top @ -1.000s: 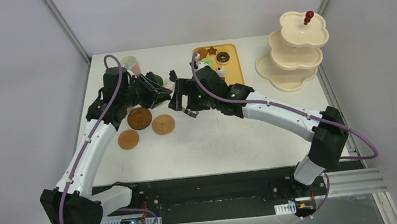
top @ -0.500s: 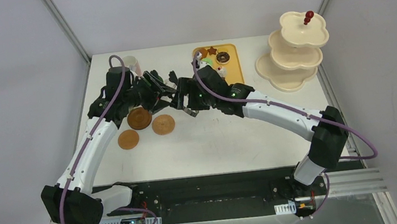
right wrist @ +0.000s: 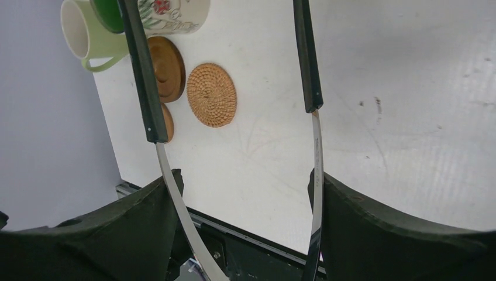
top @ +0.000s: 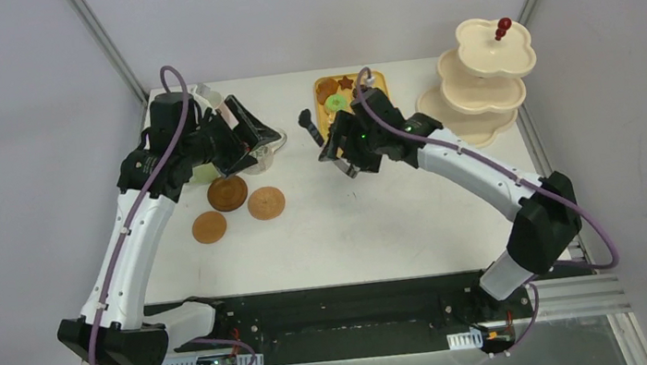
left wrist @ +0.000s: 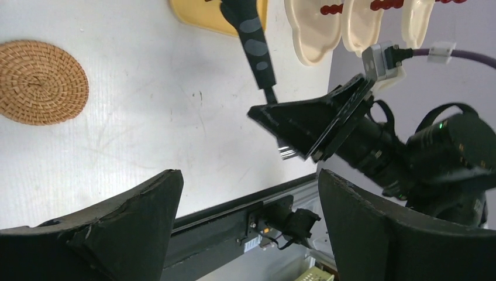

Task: Serve the afternoon tea
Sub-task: Pick up the clamp from the center of the board, then adjust the dessert on the tray.

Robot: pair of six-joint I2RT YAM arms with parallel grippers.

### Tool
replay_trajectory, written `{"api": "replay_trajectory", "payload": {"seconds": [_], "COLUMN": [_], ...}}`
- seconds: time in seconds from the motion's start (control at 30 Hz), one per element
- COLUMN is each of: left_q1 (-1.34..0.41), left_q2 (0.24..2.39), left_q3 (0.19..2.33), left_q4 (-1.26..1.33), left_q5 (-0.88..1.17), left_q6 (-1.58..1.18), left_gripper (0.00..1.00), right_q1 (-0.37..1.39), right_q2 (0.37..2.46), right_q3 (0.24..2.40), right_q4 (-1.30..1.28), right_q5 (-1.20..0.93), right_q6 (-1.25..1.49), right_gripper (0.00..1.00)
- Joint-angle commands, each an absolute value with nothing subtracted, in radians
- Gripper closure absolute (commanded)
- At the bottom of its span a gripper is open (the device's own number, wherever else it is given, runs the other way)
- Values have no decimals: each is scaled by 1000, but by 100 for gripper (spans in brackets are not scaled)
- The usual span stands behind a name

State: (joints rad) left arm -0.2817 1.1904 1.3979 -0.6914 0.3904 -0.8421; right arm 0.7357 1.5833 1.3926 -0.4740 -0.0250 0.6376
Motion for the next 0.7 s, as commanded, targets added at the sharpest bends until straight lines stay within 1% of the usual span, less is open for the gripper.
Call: {"api": "replay_trajectory", "payload": {"seconds": [0.0,0.23,0.5,0.67], "left_q1": [-284,-284,-284,-284], "left_q2": [1165,1134,1107,1098], "left_q3": [1446,1404,1386,1384], "left_q4": [-760,-725,-724,-722], "left_q5": [369,399,407,411], "left_q6": [-759,-786,-791,-785], "left_gripper": [11,13,14,14], "right_q1": [614,467,394,388], "right_q2": [1507,1598,1680,1719], "right_q3": [1412,1515,1534,1525], "right_q4": [-616,-769,-769,-735], "right_q5": [-139,-203,-283,-269], "right_q6": [672,651,675,686], "right_gripper": [31,32,32,33]}}
